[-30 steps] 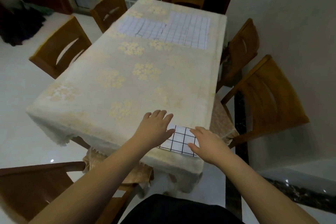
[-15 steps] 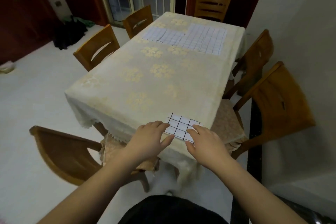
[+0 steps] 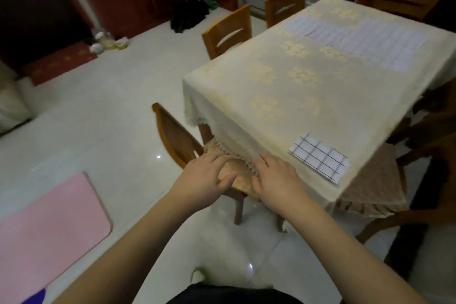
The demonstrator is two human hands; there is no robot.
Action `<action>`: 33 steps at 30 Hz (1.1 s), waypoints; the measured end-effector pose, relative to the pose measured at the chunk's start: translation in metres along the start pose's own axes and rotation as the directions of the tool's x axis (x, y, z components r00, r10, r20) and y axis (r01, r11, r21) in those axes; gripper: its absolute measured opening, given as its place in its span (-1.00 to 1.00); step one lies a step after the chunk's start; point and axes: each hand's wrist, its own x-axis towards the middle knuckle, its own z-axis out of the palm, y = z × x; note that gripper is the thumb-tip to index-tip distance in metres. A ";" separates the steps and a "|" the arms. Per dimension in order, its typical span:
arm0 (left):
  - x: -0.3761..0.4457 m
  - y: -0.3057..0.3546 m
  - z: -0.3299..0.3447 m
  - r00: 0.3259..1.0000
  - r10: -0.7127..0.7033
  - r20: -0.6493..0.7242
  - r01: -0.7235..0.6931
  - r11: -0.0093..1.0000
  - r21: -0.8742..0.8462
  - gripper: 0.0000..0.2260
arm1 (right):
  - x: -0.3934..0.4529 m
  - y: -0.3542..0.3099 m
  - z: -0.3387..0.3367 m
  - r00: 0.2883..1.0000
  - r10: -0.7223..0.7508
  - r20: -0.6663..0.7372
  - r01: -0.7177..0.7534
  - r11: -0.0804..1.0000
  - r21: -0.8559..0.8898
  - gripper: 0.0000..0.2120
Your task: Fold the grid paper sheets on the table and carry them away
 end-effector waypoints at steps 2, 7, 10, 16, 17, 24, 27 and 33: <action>-0.021 -0.033 -0.003 0.998 -0.054 -0.028 0.054 0.999 -0.004 -0.51 | 0.012 -0.034 0.005 0.998 -0.062 0.029 0.063 0.998 -0.031 -0.50; -0.080 -0.132 -0.006 0.974 -0.213 -0.074 0.210 0.976 -0.056 -0.49 | 0.042 -0.138 0.028 0.976 -0.212 0.052 0.216 0.972 -0.098 -0.49; -0.114 -0.188 -0.007 0.957 -0.285 -0.058 0.280 0.956 -0.083 -0.47 | 0.059 -0.201 0.047 0.959 -0.270 0.083 0.278 0.954 -0.111 -0.48; -0.173 -0.299 -0.017 0.916 -0.396 -0.066 0.394 0.918 -0.040 -0.46 | 0.094 -0.322 0.081 0.918 -0.368 0.148 0.384 0.918 -0.096 -0.48; -0.179 -0.311 -0.019 0.911 -0.407 -0.062 0.406 0.913 -0.038 -0.46 | 0.098 -0.334 0.083 0.914 -0.375 0.154 0.391 0.916 -0.091 -0.48; -0.166 -0.375 -0.029 0.913 -0.401 -0.074 0.403 0.915 0.008 -0.45 | 0.143 -0.373 0.090 0.897 -0.389 0.210 0.414 0.905 -0.095 -0.47; -0.140 -0.397 -0.034 0.920 -0.386 -0.064 0.388 0.921 0.030 -0.44 | 0.180 -0.380 0.091 0.901 -0.379 0.211 0.406 0.908 -0.101 -0.45; -0.073 -0.456 -0.049 0.932 -0.362 -0.009 0.360 0.923 0.134 -0.42 | 0.272 -0.395 0.093 0.905 -0.385 0.182 0.404 0.911 -0.078 -0.45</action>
